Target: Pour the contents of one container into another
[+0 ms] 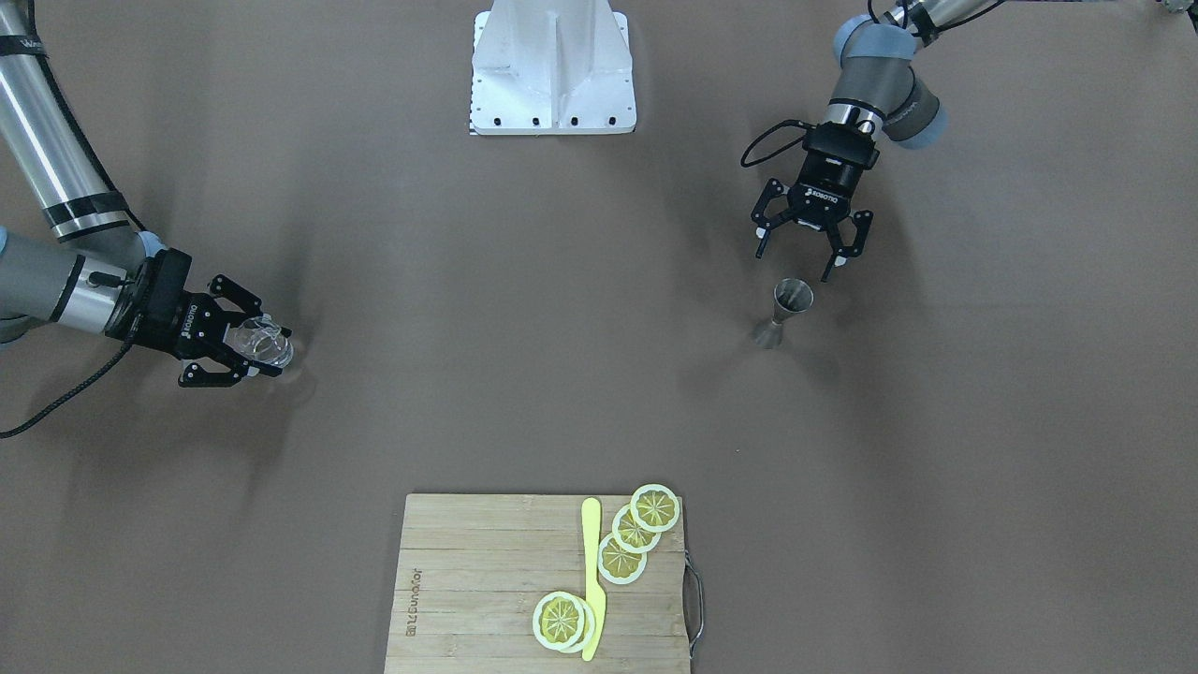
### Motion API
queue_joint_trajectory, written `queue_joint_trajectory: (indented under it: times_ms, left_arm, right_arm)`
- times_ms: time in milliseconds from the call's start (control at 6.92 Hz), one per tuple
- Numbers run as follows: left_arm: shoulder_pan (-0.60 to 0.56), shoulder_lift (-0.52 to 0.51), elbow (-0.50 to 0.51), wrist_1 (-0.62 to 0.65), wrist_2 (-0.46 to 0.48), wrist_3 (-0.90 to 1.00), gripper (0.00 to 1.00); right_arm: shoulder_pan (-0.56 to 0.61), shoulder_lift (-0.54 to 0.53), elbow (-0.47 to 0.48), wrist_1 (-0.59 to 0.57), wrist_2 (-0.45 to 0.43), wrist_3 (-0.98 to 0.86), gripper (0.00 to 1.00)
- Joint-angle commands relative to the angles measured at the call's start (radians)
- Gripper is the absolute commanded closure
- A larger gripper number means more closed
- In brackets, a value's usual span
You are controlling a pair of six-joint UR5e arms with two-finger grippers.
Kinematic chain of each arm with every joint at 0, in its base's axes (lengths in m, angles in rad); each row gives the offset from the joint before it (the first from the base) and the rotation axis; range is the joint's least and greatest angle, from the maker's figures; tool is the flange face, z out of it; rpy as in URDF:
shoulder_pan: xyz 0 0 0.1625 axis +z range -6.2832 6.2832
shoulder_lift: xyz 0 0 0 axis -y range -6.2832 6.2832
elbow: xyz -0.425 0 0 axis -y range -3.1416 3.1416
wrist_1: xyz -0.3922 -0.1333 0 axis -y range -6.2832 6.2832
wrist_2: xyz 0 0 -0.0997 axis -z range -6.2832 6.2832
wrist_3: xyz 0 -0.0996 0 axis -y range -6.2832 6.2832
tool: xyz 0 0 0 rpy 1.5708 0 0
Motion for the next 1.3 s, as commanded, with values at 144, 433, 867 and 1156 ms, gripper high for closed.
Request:
queue_joint_trajectory:
  times_ms: [144,433,867,1156]
  left_arm:
    - [0.031,-0.001,-0.004,0.051,0.084,-0.091,0.05]
    - [-0.008,0.001,-0.004,0.105,0.121,-0.164,0.07]
    - [-0.016,-0.074,0.000,0.285,0.119,-0.305,0.07]
    - [-0.053,-0.099,0.011,0.300,0.113,-0.307,0.07]
  right_arm:
    - [0.080,0.002,0.038,-0.009,0.060,0.037,1.00]
    - [0.148,0.000,0.099,-0.116,0.150,0.037,1.00]
    - [0.218,0.000,0.189,-0.317,0.234,0.040,1.00]
    - [0.241,-0.001,0.208,-0.365,0.245,0.024,1.00]
